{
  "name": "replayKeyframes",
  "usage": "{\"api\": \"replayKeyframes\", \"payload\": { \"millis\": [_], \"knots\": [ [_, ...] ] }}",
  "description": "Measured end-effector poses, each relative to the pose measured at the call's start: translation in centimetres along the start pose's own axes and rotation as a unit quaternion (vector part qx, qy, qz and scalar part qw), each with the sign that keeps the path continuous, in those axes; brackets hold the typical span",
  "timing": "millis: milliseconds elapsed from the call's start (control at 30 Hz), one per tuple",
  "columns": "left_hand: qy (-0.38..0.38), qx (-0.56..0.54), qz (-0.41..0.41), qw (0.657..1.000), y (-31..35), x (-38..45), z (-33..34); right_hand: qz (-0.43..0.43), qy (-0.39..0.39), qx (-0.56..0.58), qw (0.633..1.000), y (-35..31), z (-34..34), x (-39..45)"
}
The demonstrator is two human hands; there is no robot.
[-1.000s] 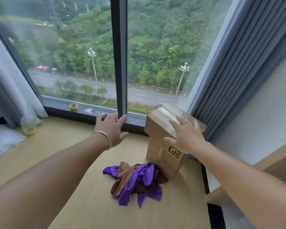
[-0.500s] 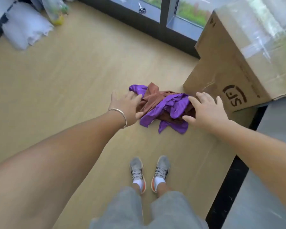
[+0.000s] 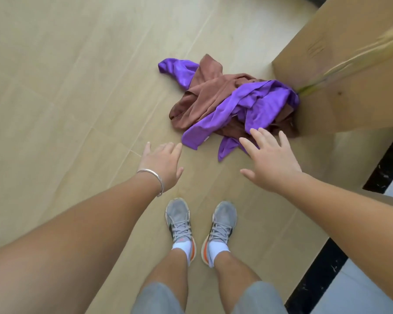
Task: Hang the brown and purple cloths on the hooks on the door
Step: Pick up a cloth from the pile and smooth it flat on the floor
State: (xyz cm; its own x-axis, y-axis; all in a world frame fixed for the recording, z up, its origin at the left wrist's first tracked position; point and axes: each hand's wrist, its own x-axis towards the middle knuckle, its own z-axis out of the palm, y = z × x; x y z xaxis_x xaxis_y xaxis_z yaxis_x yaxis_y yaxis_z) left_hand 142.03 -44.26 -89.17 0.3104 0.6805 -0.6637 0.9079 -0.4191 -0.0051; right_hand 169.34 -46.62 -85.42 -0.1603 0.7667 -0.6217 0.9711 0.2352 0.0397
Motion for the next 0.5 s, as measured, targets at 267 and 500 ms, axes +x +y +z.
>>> {"api": "replayKeyframes", "payload": {
  "millis": [267, 500],
  "knots": [
    [-0.014, -0.023, -0.018, 0.999, -2.0, 9.3, 12.3, -0.153, 0.035, -0.069, 0.985, -6.5, 9.1, 11.9],
    [-0.002, -0.03, -0.005, 1.0, -5.7, 18.3, 19.1, -0.286, 0.062, -0.2, 0.935, -8.8, 15.6, 22.9]
  ]
}}
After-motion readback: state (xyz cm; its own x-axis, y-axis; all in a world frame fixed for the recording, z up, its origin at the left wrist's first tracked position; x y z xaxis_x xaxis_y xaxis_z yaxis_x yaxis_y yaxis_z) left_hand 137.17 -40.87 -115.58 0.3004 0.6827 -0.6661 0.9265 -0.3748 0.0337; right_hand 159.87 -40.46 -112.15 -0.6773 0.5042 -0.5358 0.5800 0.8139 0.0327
